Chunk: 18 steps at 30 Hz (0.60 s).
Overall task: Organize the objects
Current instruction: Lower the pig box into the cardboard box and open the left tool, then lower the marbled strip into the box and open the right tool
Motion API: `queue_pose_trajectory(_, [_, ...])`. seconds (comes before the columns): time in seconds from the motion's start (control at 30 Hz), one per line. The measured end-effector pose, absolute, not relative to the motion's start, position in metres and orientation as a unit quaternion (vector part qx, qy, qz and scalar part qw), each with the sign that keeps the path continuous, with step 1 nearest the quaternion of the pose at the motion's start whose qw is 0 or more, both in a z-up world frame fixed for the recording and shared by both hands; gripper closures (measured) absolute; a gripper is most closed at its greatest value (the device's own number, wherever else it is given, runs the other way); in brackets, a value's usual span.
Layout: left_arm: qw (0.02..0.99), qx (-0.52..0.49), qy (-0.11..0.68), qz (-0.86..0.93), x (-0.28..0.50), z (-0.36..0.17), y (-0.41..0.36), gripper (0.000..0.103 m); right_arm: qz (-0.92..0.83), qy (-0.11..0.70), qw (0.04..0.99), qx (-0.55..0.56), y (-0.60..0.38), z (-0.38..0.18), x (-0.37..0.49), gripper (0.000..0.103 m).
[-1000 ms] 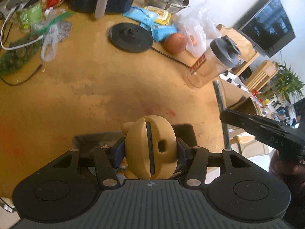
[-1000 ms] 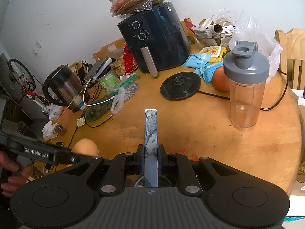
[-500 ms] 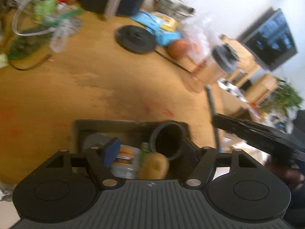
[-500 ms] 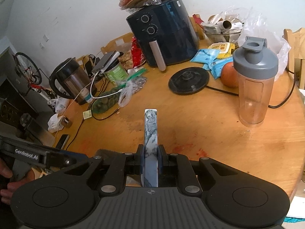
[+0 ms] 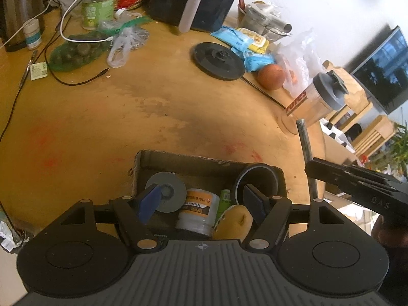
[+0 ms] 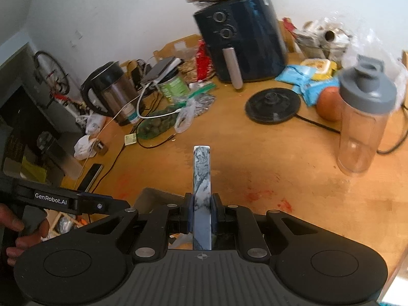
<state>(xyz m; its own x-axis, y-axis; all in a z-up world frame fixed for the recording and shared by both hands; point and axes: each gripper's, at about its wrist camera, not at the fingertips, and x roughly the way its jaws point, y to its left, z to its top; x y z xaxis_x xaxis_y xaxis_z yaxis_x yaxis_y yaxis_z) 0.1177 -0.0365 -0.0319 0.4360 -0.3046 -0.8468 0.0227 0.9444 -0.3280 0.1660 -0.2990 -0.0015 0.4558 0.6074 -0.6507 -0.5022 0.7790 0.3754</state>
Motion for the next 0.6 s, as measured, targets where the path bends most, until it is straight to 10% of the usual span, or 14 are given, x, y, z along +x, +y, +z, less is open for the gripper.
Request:
queue_pose_trajectory(0.37, [0.842,-0.157,0.510,-0.076,0.108,-0.031,-0.025,0.032,0.409,0.356,0.838,-0.061,-0.263,0.024,0.161,0.083])
queue_pose_trajectory(0.47, [0.843,-0.163,0.508,-0.069,0.105,-0.031,-0.022,0.032,0.406,0.380,0.823,-0.114,-0.249,0.010,0.159,0.029])
queue_pose_trajectory(0.6, [0.847,-0.156,0.504,-0.060,0.103,-0.029,-0.021,0.032,0.402,0.404,0.812,-0.124,-0.242,-0.005,0.153,0.013])
